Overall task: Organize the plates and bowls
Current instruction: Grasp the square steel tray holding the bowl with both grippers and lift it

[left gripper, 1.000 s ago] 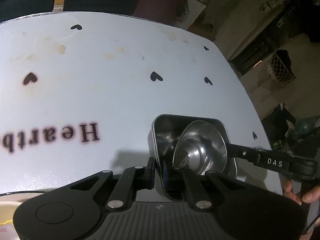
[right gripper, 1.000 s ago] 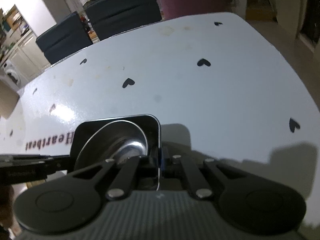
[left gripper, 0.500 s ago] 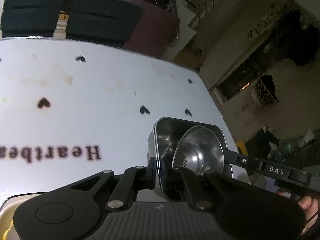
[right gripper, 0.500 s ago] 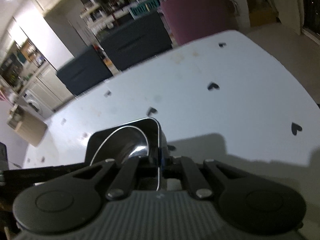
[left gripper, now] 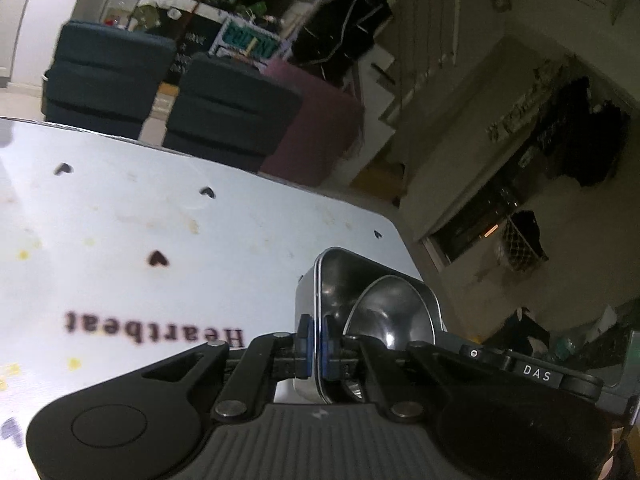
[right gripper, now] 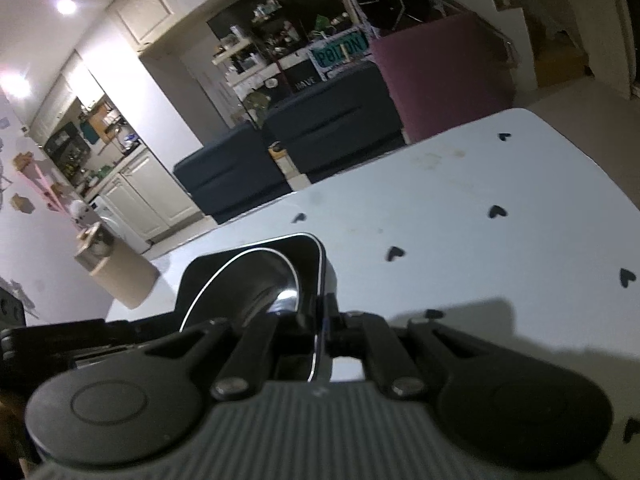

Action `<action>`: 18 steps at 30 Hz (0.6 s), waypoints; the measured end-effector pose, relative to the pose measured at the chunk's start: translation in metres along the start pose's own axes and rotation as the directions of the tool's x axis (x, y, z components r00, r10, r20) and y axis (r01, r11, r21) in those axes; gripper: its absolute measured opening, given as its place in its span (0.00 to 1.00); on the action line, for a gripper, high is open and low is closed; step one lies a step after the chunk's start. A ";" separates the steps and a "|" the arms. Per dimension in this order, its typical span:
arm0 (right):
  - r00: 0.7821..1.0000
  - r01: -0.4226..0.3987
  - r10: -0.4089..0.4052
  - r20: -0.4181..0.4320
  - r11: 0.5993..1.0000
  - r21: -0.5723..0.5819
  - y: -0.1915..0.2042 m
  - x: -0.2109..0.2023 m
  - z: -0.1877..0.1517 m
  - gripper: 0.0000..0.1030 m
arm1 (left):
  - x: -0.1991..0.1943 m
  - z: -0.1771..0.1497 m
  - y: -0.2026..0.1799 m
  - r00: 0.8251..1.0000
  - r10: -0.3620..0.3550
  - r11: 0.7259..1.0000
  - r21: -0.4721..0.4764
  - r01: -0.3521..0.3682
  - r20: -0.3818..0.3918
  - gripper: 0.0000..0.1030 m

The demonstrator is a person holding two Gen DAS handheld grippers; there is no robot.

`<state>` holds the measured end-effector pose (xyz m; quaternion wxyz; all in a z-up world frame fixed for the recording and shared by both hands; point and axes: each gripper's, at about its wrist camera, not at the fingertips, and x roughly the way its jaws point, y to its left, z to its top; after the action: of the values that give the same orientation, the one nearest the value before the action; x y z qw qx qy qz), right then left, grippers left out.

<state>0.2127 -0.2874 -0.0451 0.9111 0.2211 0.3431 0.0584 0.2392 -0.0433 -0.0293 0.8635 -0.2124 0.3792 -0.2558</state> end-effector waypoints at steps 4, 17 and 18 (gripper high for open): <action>1.000 -0.026 0.026 -0.004 0.999 -0.024 0.020 -0.004 -0.003 0.04 | -0.032 -0.006 0.010 0.999 0.001 1.000 -0.031 0.000 0.032 0.04; 0.992 -0.087 0.087 -0.086 0.996 0.011 0.049 -0.004 -0.036 0.05 | -0.099 -0.041 0.049 0.999 0.021 0.998 -0.057 -0.018 0.044 0.04; 0.992 -0.084 0.085 -0.099 0.996 0.012 0.049 -0.001 -0.038 0.05 | -0.099 -0.045 0.054 0.999 0.021 0.998 -0.066 -0.018 0.038 0.04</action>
<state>0.1890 -0.2297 -0.0482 0.8888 0.2355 0.3784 0.1065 0.1622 0.0504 -0.0332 0.8657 -0.2418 0.3727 -0.2307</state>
